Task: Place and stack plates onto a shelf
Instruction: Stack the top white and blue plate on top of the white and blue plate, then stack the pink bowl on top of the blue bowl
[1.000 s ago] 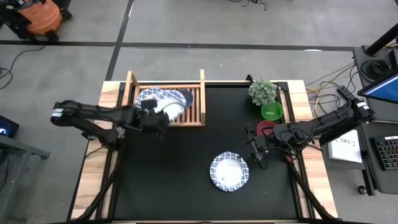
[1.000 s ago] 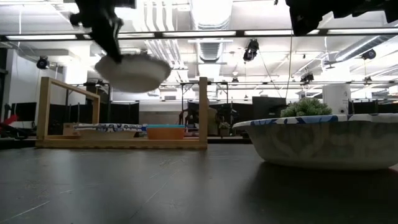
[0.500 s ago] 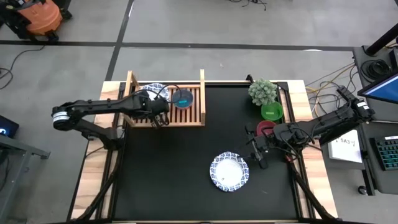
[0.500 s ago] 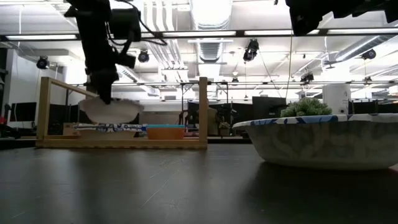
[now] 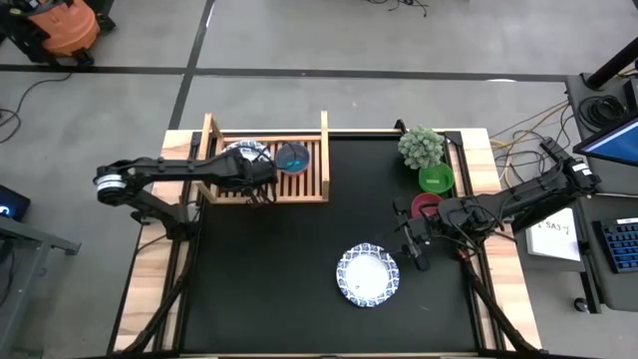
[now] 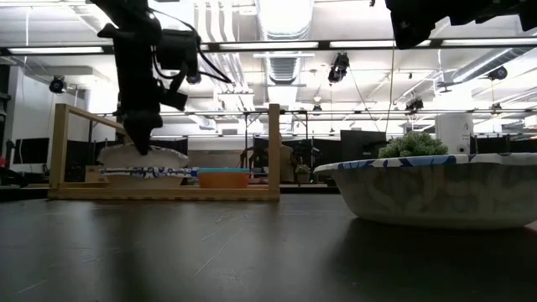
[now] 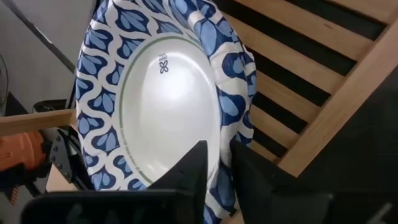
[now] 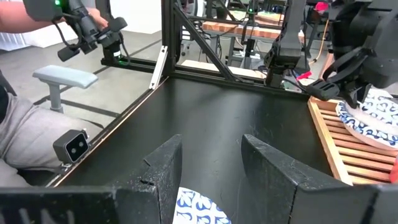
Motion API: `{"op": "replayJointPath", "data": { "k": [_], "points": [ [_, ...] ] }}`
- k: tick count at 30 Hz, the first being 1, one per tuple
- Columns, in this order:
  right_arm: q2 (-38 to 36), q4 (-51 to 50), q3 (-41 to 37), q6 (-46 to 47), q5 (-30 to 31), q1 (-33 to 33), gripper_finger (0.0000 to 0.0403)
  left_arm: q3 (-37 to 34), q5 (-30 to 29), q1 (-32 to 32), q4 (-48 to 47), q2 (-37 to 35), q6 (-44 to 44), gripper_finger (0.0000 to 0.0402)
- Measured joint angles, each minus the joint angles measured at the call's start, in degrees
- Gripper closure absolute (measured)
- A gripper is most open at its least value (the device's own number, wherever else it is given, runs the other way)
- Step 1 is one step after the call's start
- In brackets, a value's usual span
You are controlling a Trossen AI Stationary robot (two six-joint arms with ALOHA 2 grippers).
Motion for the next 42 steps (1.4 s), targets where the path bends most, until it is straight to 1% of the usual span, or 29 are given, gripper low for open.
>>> {"op": "replayJointPath", "data": {
  "k": [3, 7, 10, 13, 14, 15, 16, 18, 21, 23, 28, 31, 35, 37, 40, 42],
  "points": [
    [0.0, 0.0, -0.04, 0.02, -0.02, -0.02, 0.0248, 0.32, 0.35, -0.09, -0.18, 0.13, -0.17, 0.0328],
    [0.0, -0.03, -0.04, 0.02, -0.02, 0.0, 0.0248, 2.99, 4.61, -0.34, -0.77, -0.65, -0.65, 0.0299],
    [0.0, -0.02, -0.04, 0.0, -0.02, 0.0, 0.0248, 6.09, 5.9, -0.63, -2.43, -1.12, -1.38, 0.028],
    [0.0, 0.01, -0.07, 0.0, -0.02, -0.02, 0.0248, 9.22, 10.18, -1.2, -2.89, -1.78, -1.66, 0.0268],
    [0.0, 0.01, -0.07, 0.0, -0.02, 0.0, 0.0248, 9.53, 10.92, -1.63, -2.51, -2.18, -1.2, 0.0267],
    [0.0, 0.01, -0.07, 0.0, -0.02, -0.02, 0.0248, 9.53, 10.46, -2.11, -2.41, -2.55, -0.33, 0.0267],
    [0.0, 0.02, -0.07, 0.0, -0.02, 0.0, 0.0248, 9.13, 9.25, -2.47, -2.1, -3.04, 0.65, 0.0269],
    [0.0, 0.04, -0.07, -0.02, -0.01, -0.02, 0.0248, 7.65, 4.78, -2.67, -2.02, -3.81, 1.78, 0.0279],
    [0.0, 0.04, -0.09, -0.05, 0.0, -0.02, 0.0248, 4.16, -1.06, -2.38, -1.32, -4.75, 0.44, 0.0306],
    [0.0, 0.04, -0.09, -0.07, 0.0, 0.0, 0.0248, 1.73, -2.43, -2.23, -0.46, -4.96, -0.71, 0.0327],
    [0.0, 0.12, -0.09, -0.18, 0.23, 0.0, 0.0248, -4.42, -2.47, -2.25, 4.61, -4.93, -3.01, 0.0381],
    [0.0, 0.3, -0.09, -0.11, 0.37, -0.01, 0.0248, -6.05, -2.43, -2.25, 6.93, -4.87, -2.85, 0.0398],
    [0.0, 0.41, -0.09, 0.0, 0.37, -0.02, 0.0248, -3.86, -2.34, -3.41, 6.69, -5.01, -5.33, 0.0395],
    [0.0, 0.48, -0.09, 0.0, 0.39, -0.01, 0.0248, -2.17, -0.9, -4.59, 6.72, -5.24, -6.71, 0.0397],
    [0.0, 0.48, -0.09, 0.03, 0.47, -0.01, 0.0248, 0.37, 1.81, -8.07, 6.84, -5.36, -8.96, 0.04],
    [0.0, 0.48, -0.09, 0.32, 0.73, 0.0, 0.0248, 1.66, 2.24, -11.64, 7.19, -5.64, -10.27, 0.0401]
  ]
}}
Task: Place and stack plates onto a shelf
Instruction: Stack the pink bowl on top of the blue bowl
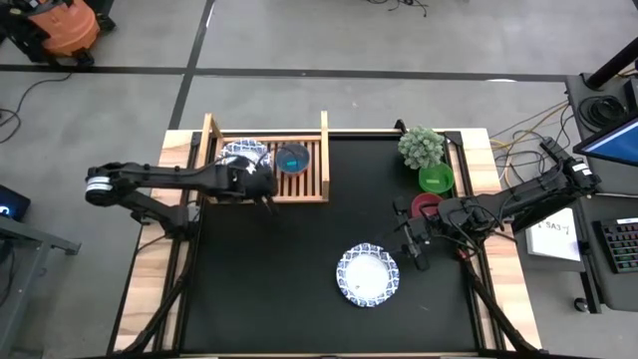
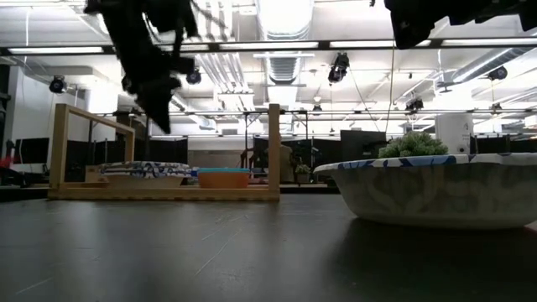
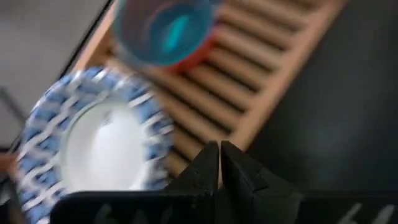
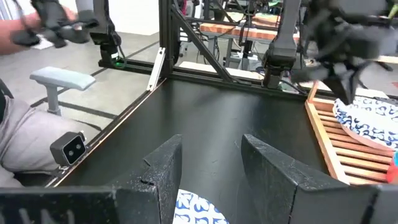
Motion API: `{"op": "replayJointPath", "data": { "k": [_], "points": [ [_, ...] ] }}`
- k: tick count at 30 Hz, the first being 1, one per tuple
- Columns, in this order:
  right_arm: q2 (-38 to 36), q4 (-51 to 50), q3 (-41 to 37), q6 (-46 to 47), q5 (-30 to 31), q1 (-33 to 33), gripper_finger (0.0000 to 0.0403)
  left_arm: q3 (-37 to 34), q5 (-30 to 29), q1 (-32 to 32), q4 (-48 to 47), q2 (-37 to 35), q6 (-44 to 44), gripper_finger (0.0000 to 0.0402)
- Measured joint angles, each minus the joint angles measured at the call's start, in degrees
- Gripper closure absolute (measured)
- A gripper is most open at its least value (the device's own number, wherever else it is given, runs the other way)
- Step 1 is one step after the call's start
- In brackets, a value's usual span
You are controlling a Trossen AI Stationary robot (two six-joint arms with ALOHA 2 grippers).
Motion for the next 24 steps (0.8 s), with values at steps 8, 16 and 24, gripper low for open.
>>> {"op": "replayJointPath", "data": {
  "k": [8, 16, 24],
  "points": [
    [0.47, -0.15, 0.0, 7.72, 13.37, -0.04, 0.0248, 0.57, 1.33, -19.39, 9.12, -0.41, -1.13, 0.0401],
    [6.25, 0.02, -0.02, 22.1, 20.45, -0.02, 0.0248, -2.1, 1.39, -34.86, 22.83, -0.41, 8.09, 0.0401],
    [11.91, -4.34, 4.84, 34.88, 22.18, -0.48, 0.0248, -2.08, 0.61, -36.72, 24.58, -0.41, 13.45, 0.0401]
  ]
}}
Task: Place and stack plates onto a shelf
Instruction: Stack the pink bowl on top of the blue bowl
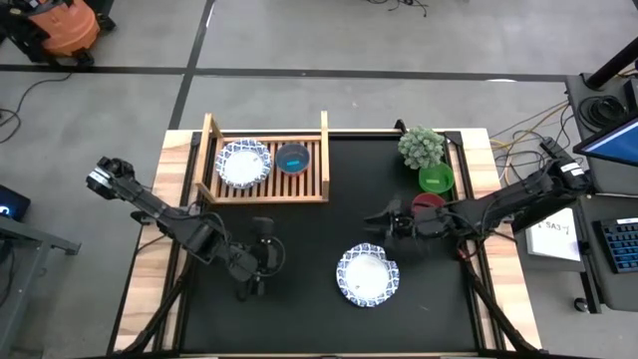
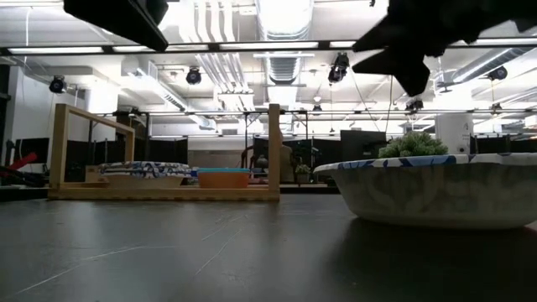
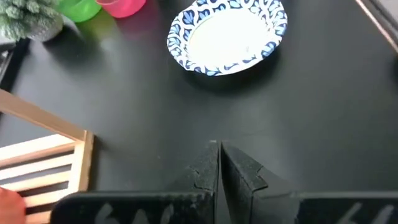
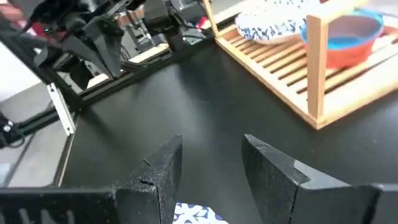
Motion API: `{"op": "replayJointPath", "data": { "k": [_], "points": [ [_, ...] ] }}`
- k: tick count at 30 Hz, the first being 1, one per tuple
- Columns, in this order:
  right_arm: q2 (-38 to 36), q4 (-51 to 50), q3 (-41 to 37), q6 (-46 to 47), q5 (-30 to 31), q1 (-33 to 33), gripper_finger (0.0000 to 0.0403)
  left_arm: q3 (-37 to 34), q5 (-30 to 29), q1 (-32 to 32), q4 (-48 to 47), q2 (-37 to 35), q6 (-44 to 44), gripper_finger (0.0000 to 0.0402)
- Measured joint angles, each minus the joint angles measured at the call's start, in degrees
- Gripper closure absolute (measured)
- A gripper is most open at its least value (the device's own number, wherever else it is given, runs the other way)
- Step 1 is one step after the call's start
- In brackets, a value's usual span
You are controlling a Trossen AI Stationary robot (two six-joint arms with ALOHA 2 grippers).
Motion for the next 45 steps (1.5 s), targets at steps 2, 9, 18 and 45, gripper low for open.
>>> {"op": "replayJointPath", "data": {
  "k": [2, 9, 18, 45],
  "points": [
    [0.83, -5.54, 3.02, 2.63, 0.0, -0.64, 0.0248, 0.0, 0.0, 0.14, -0.05, 0.0, 1.78, 0.0401],
    [3.8, -34.32, 12.76, 17.67, 0.0, -4.91, 0.0248, 0.0, -0.01, 0.18, 0.55, 0.0, 4.03, 0.0401],
    [9.56, -64.81, 14.77, 41.8, -0.43, -10.48, 0.0248, 0.0, -2.22, 0.25, 0.71, 0.0, 3.99, 0.0401],
    [17.42, -69.17, 14.35, 44.34, -4.45, -14.55, 0.0248, 0.0, -2.96, 0.25, 0.78, 0.02, 1.49, 0.0401]
  ]
}}
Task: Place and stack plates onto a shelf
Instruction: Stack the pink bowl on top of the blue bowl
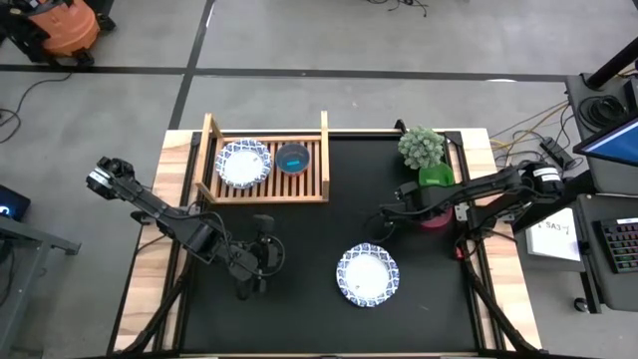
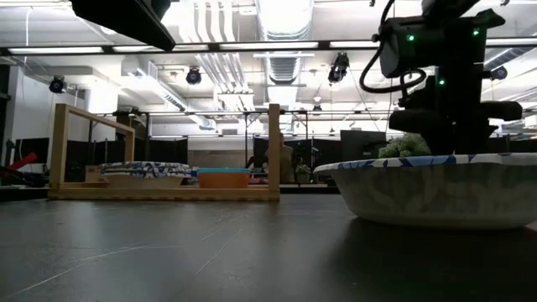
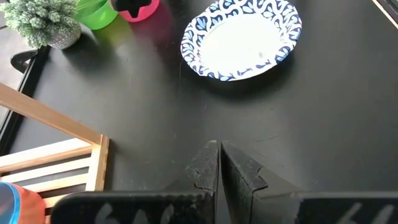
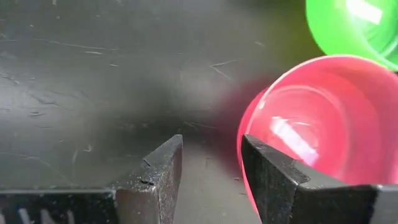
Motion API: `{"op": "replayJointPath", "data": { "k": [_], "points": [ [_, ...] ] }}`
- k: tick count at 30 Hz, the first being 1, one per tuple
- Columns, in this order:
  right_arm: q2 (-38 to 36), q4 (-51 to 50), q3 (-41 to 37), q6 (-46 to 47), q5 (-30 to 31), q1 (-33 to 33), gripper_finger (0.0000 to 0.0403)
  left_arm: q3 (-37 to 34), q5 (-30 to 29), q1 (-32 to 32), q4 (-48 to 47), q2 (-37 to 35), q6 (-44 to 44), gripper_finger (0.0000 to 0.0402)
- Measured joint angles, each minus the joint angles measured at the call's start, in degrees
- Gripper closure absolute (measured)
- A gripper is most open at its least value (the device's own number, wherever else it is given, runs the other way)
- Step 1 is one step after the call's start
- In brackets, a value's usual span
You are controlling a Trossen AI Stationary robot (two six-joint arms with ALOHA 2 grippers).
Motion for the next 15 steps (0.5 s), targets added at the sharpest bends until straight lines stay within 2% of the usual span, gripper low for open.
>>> {"op": "replayJointPath", "data": {
  "k": [15],
  "points": [
    [-1.46, -5.39, 0.86, 0.91, 2.99, -0.12, 0.0248, 0.0, -0.04, 0.24, 0.13, 0.0, 0.09, 0.0401]
  ]
}}
